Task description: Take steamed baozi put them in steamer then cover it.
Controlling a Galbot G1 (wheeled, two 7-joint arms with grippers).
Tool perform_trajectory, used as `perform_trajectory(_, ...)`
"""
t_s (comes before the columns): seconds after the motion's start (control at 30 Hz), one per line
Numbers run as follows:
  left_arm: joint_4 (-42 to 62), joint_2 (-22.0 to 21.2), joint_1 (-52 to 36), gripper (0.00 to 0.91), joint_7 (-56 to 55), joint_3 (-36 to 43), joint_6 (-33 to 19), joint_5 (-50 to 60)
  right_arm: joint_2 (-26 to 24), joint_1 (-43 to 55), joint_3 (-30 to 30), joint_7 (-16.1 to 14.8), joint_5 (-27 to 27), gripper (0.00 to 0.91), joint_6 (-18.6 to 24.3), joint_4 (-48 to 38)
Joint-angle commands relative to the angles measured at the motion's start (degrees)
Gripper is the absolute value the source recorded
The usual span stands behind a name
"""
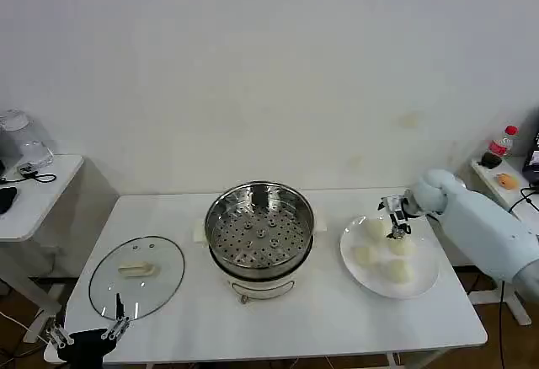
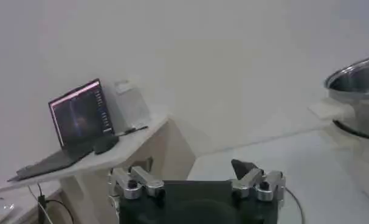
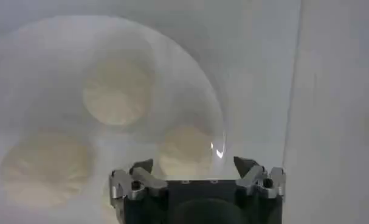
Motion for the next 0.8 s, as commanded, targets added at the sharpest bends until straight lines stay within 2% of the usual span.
perform_trajectory(0.03, -0.02, 0.02, -0.02, 0.907, -0.02, -0.09, -0.02, -0.05, 2.29, 0.30, 0.05, 0.17, -1.96, 0.907, -0.32, -3.79)
perform_trajectory(0.13, -0.10, 0.01, 0.05, 0.907, -0.01, -0.10, -0.05, -0.05, 3.09, -0.17, 1.03, 0.93, -3.23, 0.907, 0.67, -5.05)
perform_trajectory(0.23, 0.04, 0.06, 0.09, 0.907, -0.02, -0.08, -0.07, -0.04, 3.66, -0.57, 1.53, 1.16, -3.59, 0.867, 0.64, -5.66)
perform_trajectory(0.4, 0.01, 0.04, -0.04, 0.907, 0.00, 0.00, -0.04, -0.03, 4.06, -1.01, 1.75, 1.15, -3.74, 0.746, 0.39, -5.95)
perform_trajectory(0.53, -0.03, 0.00, -0.05, 0.907, 0.00, 0.16, -0.04, -0.01, 3.98, -1.22, 1.76, 1.05, -3.75, 0.605, 0.30, -5.87)
perform_trajectory(0.8, -0.07, -0.17, 0.09, 0.907, -0.12, 0.68, -0.07, 0.11, 3.88, -1.23, 1.87, 0.81, -2.88, 0.584, 0.41, -5.65)
